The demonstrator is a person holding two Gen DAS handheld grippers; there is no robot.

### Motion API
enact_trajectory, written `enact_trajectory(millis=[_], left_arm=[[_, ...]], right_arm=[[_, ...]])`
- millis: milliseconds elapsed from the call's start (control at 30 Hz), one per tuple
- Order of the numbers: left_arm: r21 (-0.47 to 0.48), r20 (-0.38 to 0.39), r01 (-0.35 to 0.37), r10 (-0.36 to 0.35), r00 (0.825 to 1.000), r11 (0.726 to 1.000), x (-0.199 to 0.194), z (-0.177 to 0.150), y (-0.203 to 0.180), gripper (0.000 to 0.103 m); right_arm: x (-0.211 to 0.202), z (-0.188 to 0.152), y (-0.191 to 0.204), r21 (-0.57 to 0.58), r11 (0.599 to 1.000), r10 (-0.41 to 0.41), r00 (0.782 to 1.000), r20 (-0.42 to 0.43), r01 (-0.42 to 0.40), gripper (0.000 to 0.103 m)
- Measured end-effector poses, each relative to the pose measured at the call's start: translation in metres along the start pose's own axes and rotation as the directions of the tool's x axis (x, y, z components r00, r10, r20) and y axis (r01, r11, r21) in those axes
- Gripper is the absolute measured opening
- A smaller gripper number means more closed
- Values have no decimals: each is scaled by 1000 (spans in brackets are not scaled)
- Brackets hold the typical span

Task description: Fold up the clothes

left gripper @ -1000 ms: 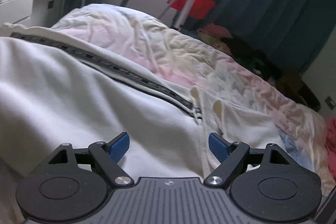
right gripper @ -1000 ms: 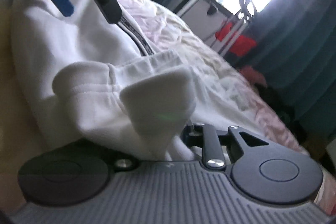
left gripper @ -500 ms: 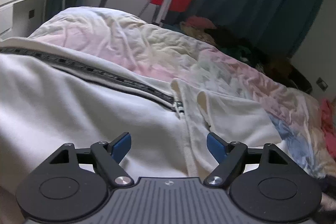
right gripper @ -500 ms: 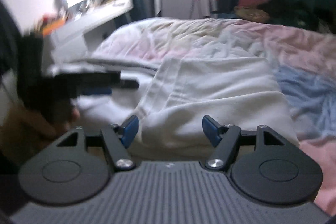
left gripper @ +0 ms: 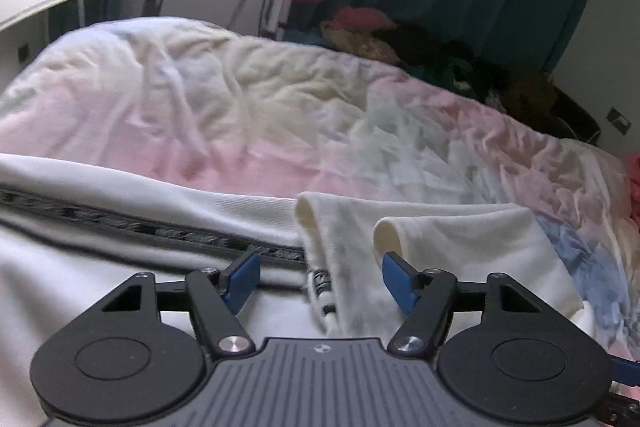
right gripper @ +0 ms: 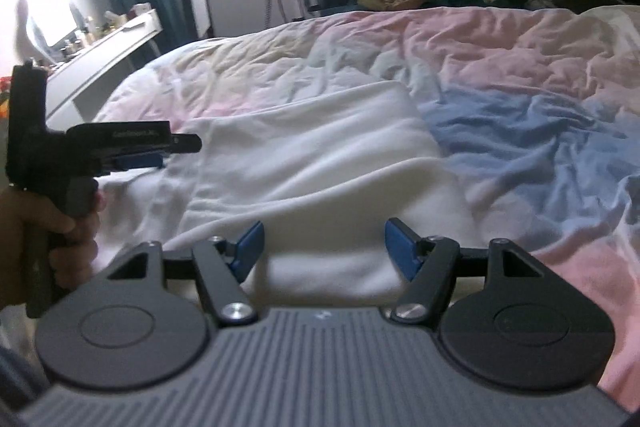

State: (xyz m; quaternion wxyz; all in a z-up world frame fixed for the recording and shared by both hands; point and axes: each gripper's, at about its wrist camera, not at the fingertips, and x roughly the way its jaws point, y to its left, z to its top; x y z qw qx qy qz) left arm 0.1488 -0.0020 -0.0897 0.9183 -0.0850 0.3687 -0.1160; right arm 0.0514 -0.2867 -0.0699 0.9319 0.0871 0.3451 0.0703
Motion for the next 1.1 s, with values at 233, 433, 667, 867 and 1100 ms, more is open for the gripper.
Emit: enact_trajectory(millis=[233, 433, 667, 867, 1100], left_arm=[[-22, 12, 24, -23, 1000, 999, 10, 9, 0, 14], [-25, 89, -50, 52, 995, 998, -2, 29, 6, 13], [-69, 35, -59, 62, 997, 996, 0, 18, 26, 26], [-44, 54, -66, 68, 996, 997, -49, 3, 22, 45], [-61, 11, 61, -61, 998, 996, -79, -16, 9, 51]], right_arm=[[23, 2, 5, -32, 998, -48, 999, 16, 49, 69], [22, 5, 10, -54, 998, -41, 997, 68, 44, 69], [19, 5, 14, -75, 996, -47, 997, 66, 52, 69], [20, 4, 11, -61, 997, -52, 997, 56, 55, 69], [16, 4, 5, -18, 999, -47, 997, 53, 48, 69]])
